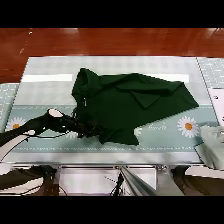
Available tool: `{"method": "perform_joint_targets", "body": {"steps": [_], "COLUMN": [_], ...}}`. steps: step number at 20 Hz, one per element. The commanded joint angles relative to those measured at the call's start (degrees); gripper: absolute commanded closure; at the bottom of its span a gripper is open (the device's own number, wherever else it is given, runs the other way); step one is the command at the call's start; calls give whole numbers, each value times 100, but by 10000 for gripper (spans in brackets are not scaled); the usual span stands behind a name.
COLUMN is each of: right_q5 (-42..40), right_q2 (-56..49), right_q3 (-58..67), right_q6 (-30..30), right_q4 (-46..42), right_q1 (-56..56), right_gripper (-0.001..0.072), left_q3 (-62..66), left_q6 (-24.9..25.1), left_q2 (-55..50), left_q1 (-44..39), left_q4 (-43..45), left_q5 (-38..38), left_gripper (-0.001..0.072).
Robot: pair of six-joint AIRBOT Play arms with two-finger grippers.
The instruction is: Fold the shirts.
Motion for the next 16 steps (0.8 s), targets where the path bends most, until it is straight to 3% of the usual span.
{"method": "perform_joint_targets", "body": {"steps": [1,7,16], "right_q5": [426,713,-114], "right_q2": [-599,-1615,-1880], "right_q3": [-2,-2,-2], "right_q6": [-149,-330,-42], "right_q4": [977,511,4], "right_q1": [2,588,1209], "right_gripper": [229,230,230], "left_q3": [-4,-4,-2], "left_q6": [11,11,144], "left_q2": [26,28,28], "left_q1": [-7,-9,-9], "left_q4": [-44,-44,-90], "left_q5": [-138,-157,-155], "left_gripper": [681,681,681]}}
